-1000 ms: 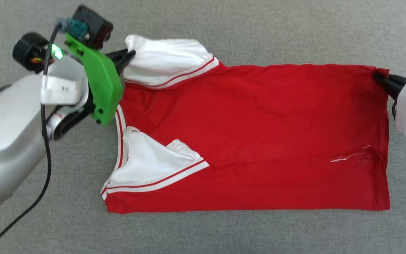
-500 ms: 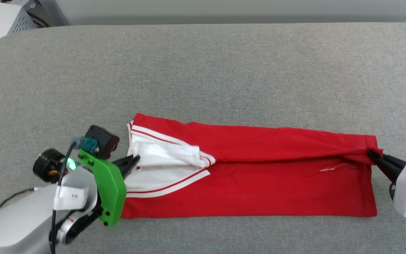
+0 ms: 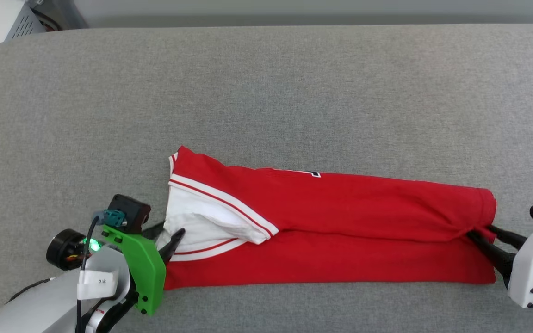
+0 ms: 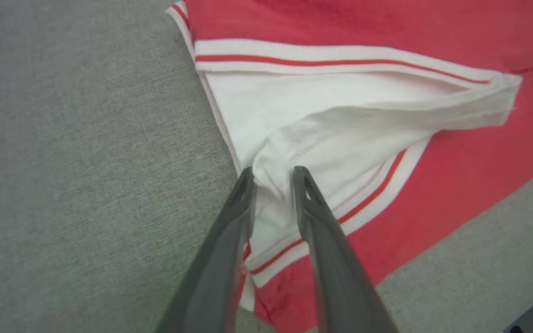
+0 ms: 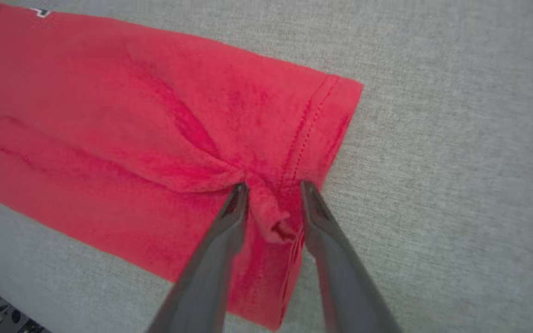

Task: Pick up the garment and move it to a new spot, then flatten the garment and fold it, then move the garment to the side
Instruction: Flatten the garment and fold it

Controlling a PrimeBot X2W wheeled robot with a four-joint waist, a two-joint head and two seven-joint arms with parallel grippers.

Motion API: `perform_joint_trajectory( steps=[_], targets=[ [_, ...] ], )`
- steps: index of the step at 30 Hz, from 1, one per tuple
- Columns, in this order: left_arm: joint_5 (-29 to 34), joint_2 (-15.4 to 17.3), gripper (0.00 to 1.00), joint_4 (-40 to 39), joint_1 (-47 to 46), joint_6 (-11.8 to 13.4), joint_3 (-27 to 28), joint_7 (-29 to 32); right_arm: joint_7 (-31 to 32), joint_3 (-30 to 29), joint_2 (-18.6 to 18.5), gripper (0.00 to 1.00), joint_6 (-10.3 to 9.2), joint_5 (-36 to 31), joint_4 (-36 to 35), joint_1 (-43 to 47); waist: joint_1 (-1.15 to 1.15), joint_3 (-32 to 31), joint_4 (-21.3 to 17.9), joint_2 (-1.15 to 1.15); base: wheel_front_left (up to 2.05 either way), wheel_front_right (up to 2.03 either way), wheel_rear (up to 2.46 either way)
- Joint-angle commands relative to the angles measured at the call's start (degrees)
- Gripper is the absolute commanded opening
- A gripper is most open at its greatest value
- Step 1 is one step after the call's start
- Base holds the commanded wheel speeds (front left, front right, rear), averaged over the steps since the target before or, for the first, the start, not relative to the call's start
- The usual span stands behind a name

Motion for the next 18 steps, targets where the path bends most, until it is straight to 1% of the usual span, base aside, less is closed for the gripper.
perform_joint_trajectory(
  steps=[1, 5, 8, 10, 12, 14, 16, 18],
  targets=[
    [1.3, 0.3, 1.0, 0.1, 1.1, 0.6, 0.4, -1.1, 0.5, -0.9, -0.2, 1.0, -0.04, 1.1, -1.0, 0.5, 0.0, -1.1, -0.3, 0.0, 0.0, 0.0, 0.0],
    [2.9, 0.9, 1.0, -1.4, 2.1, 4.5, 2.7, -7.0, 1.8, -5.1, -1.5, 1.0, -0.04, 6.3, -5.0, 1.2, 0.0, -3.0, -0.2, 0.0, 0.0, 0.0, 0.0],
    [4.9, 0.9, 1.0, -2.5, 2.6, 8.7, 4.9, -12.6, 3.6, -9.1, -2.8, 1.0, -0.04, 10.6, -6.7, 2.1, 0.0, -3.7, 0.3, 0.0, 0.0, 0.0, 0.0],
    [6.4, 0.5, 1.0, -3.0, 2.9, 11.5, 6.2, -15.1, 5.5, -11.6, -3.3, 1.0, -0.04, 13.7, -6.7, 2.8, 0.0, -3.9, 0.7, 0.0, 0.0, 0.0, 0.0],
    [8.3, 0.0, 1.0, -3.4, 3.2, 14.1, 7.4, -16.6, 7.7, -13.9, -3.7, 1.0, -0.04, 16.7, -5.8, 3.5, 0.0, -3.9, 1.2, 0.0, 0.0, 0.0, 0.0],
    [9.7, -0.8, 1.0, -3.7, 3.8, 16.3, 8.8, -17.4, 9.7, -15.3, -4.1, 1.0, -0.04, 18.3, -4.6, 4.0, 0.0, -3.6, 1.6, 0.0, 0.0, 0.0, 0.0],
    [11.1, -2.1, 1.0, -4.0, 4.9, 18.6, 11.1, -17.8, 12.0, -15.8, -4.5, 1.0, -0.04, 19.1, -3.0, 4.5, 0.0, -3.2, 2.2, 0.0, 0.0, 0.0, 0.0],
    [13.2, -3.6, 1.0, -4.6, 6.0, 20.5, 14.3, -17.9, 13.6, -15.8, -3.9, 1.0, -0.04, 19.6, -1.6, 4.7, 0.0, -2.6, 2.7, 0.0, 0.0, 0.0, 0.0]
  ],
)
